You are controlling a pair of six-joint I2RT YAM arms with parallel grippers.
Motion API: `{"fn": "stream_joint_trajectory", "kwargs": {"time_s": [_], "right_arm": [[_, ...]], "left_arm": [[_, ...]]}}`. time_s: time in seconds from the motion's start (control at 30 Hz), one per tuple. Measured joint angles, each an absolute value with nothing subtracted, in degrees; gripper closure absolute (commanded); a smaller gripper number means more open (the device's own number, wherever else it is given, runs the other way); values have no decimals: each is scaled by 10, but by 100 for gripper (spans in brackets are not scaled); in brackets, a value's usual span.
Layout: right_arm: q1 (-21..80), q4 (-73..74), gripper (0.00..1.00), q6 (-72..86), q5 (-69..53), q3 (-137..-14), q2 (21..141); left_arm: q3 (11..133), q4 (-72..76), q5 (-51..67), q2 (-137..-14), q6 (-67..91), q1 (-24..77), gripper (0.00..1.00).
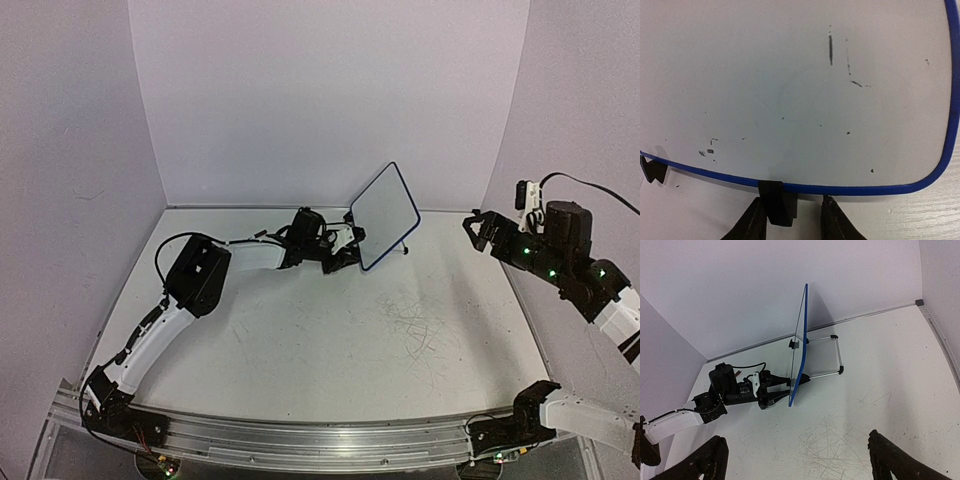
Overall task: Write a sentence on the whiteboard
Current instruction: Move the whiteboard to the center of the board.
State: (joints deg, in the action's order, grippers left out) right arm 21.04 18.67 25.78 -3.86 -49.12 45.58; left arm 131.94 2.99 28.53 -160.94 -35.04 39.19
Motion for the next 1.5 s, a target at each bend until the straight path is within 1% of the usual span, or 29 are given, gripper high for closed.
{"fn": "stream_joint_trajectory", "kwargs": {"time_s": [0.17, 0.27, 0.37, 0.63, 0.77, 0.87, 1.1, 1.27, 1.4, 1.43, 1.5], "right_arm": [[210, 190, 2, 258, -39, -491, 460], [210, 191, 2, 258, -39, -491, 461], [210, 191, 2, 259, -39, -491, 461], [210, 191, 2, 258, -33, -483, 462], [210, 190, 2, 257, -33, -473, 474], [210, 189, 2, 256, -36, -467, 486], [210, 168, 2, 255, -64, -456, 531], [211, 152, 2, 256, -88, -438, 543], [215, 142, 2, 262, -90, -436, 560], [217, 142, 2, 266, -85, -436, 565], [219, 144, 2, 275, -72, -436, 572]], "left_arm": [[1319, 35, 273, -1610, -351, 391, 84], [1311, 44, 267, -1609, -355, 391, 89], [1284, 56, 266, -1595, -352, 392, 91], [1159, 57, 246, -1512, -304, 413, 93], [1113, 49, 231, -1479, -254, 422, 97], [1080, 44, 198, -1454, -208, 436, 100], [1017, 43, 83, -1410, -54, 506, 100], [970, 40, -38, -1375, 80, 570, 100], [961, 33, -122, -1363, 176, 616, 99], [961, 32, -137, -1362, 194, 625, 98], [961, 32, -162, -1362, 227, 640, 90]]}}
